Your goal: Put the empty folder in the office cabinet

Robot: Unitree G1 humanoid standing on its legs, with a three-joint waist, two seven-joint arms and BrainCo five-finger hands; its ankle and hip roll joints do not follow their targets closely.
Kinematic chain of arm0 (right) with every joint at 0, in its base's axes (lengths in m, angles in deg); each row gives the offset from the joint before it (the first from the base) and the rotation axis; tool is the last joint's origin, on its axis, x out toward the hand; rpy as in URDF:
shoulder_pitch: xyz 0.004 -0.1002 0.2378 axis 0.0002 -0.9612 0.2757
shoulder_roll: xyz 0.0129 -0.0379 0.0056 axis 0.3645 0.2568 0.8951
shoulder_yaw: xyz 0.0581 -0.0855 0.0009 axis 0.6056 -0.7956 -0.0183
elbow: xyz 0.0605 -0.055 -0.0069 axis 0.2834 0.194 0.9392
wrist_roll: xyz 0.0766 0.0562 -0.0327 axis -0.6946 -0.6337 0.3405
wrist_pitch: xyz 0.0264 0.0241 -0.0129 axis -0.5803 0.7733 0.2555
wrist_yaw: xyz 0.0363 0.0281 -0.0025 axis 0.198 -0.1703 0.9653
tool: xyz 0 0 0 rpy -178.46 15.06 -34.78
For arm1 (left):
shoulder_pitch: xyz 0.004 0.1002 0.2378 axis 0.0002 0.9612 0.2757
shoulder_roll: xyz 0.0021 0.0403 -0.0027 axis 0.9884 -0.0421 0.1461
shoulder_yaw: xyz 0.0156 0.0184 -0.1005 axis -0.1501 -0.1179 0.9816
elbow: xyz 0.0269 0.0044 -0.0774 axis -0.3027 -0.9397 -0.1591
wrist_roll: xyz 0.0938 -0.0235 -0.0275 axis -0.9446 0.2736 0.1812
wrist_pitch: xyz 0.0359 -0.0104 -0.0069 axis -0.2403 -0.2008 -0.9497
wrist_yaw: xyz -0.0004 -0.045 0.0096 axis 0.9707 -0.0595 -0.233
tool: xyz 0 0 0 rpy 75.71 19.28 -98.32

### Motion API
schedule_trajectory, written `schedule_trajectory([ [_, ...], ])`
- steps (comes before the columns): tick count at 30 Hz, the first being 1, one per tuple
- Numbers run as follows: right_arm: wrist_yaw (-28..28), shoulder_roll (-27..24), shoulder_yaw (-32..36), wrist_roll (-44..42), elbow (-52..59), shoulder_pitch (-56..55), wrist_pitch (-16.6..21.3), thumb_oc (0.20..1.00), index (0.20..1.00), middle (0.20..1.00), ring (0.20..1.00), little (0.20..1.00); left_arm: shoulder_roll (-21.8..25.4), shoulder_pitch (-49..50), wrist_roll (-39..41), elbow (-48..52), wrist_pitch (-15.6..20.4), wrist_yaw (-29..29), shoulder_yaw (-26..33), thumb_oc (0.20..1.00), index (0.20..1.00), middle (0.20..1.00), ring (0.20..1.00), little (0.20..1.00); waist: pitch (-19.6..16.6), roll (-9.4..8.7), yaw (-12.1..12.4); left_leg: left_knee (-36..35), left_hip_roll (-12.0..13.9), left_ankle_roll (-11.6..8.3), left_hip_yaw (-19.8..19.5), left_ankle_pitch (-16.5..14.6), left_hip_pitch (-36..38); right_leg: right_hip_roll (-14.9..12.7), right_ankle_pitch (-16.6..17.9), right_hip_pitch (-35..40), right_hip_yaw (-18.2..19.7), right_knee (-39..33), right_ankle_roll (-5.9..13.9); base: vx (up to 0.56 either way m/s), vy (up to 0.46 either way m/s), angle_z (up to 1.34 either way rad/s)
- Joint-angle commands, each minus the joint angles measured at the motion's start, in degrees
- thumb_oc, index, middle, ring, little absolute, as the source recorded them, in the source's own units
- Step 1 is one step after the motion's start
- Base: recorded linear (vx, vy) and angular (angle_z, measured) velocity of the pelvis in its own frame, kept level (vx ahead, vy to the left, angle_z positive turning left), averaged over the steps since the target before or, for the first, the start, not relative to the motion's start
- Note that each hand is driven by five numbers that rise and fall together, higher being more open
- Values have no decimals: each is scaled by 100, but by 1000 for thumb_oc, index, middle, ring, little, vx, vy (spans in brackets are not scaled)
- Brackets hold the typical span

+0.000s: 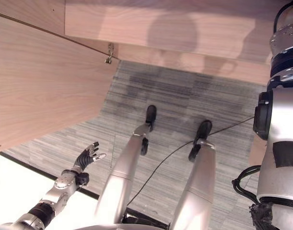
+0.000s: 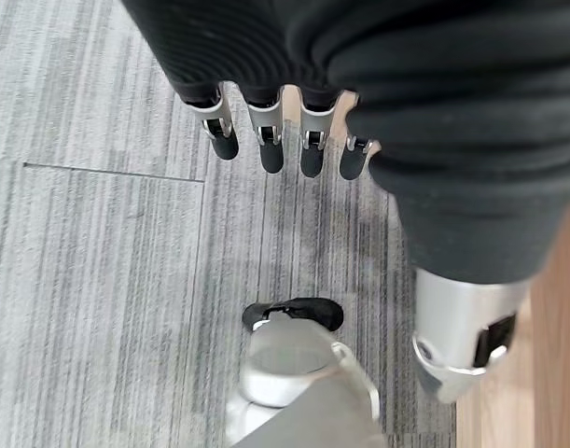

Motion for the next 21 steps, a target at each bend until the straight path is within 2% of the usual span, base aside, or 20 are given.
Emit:
schedule_trajectory([
  [1,-549,-330,-735,369,546,376,-122,200,200,200,200,200,295,72,-121,-201,16,25,57,1000,1000,1000,1000,1000,-61,-80,253,-13,430,-180,-205,-791,464,55,-80,381,-115,-80,65,-1,-25,10],
  [9,-551,-249,-788,326,475,477,-177,200,200,200,200,200,345,68,-148,-203,27,25,65,1000,1000,1000,1000,1000,-143,-106,249,-176,392,-185,-210,-738,500,53,-125,368,-132,-61,39,5,-8,10],
  [12,-533,-241,-919,309,313,657,-285,379,379,379,379,379,394,58,-158,-204,32,33,33,1000,1000,1000,1000,1000,-183,-131,252,-323,387,-206,-226,-686,610,58,-140,451,-151,-100,38,5,-11,2],
  [13,-539,-234,-1000,357,278,734,-372,580,580,580,580,580,407,62,-170,-217,20,39,34,1000,1000,1000,1000,1000,-200,-157,252,-379,382,-215,-225,-673,666,58,-142,497,-166,-118,31,0,0,0],
  [14,-540,-233,-1008,359,270,747,-380,699,699,699,699,699,403,60,-171,-220,22,40,35,1000,1000,1000,1000,1000,-196,-154,249,-389,382,-216,-225,-668,674,58,-142,503,-167,-122,30,0,0,0],
  [15,-547,-234,-1048,384,232,778,-427,1000,1000,1000,1000,1000,416,55,-180,-231,12,44,27,1000,1000,1000,1000,1000,-207,-168,249,-408,379,-220,-228,-664,693,55,-137,527,-168,-139,28,0,0,0],
  [21,-463,-250,-1364,587,-291,1082,-881,1000,1000,1000,1000,1000,457,25,-234,-244,-12,34,-96,1000,1000,1000,1000,1000,-250,-210,262,-606,367,-239,-233,-610,840,47,-108,663,-208,-266,36,0,0,0],
])
